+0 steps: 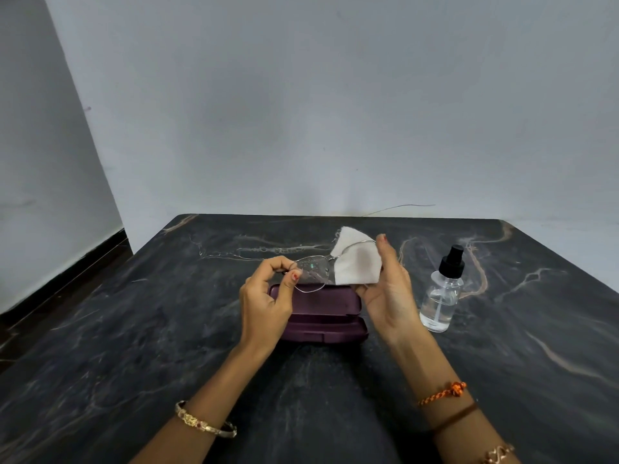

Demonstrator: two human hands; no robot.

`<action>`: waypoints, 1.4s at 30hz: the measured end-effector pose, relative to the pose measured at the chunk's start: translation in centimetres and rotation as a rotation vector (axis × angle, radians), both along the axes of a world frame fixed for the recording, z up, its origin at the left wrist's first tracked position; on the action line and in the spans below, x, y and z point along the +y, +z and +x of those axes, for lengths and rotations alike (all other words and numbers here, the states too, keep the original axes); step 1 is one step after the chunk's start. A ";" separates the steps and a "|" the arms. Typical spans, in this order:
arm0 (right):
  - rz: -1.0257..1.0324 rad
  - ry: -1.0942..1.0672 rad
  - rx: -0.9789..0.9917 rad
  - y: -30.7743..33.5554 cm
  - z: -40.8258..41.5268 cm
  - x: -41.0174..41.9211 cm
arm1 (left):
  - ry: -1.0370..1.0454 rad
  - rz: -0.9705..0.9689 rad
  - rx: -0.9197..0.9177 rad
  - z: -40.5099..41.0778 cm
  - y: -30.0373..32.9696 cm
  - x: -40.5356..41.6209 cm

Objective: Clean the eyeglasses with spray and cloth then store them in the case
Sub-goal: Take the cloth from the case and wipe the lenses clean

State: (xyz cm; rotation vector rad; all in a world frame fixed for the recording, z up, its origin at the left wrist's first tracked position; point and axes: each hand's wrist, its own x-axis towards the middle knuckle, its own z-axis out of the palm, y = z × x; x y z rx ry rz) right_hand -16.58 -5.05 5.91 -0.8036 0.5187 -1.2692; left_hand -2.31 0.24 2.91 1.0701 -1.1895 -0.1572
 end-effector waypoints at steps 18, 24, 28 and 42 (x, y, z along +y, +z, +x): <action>-0.003 0.013 -0.146 -0.1 -0.2 0.0 | -0.009 -0.056 -0.110 0.1 0.1 0.2; -0.130 -0.039 -0.011 0.0 -0.4 0.1 | 0.020 -0.067 -0.050 0.3 0.5 0.2; -0.195 -0.100 0.159 0.1 -1.0 -0.1 | 0.014 -0.061 -0.017 0.5 0.7 0.2; 0.080 0.023 -0.265 -0.3 0.2 0.1 | -0.019 -0.046 0.002 0.6 0.5 0.0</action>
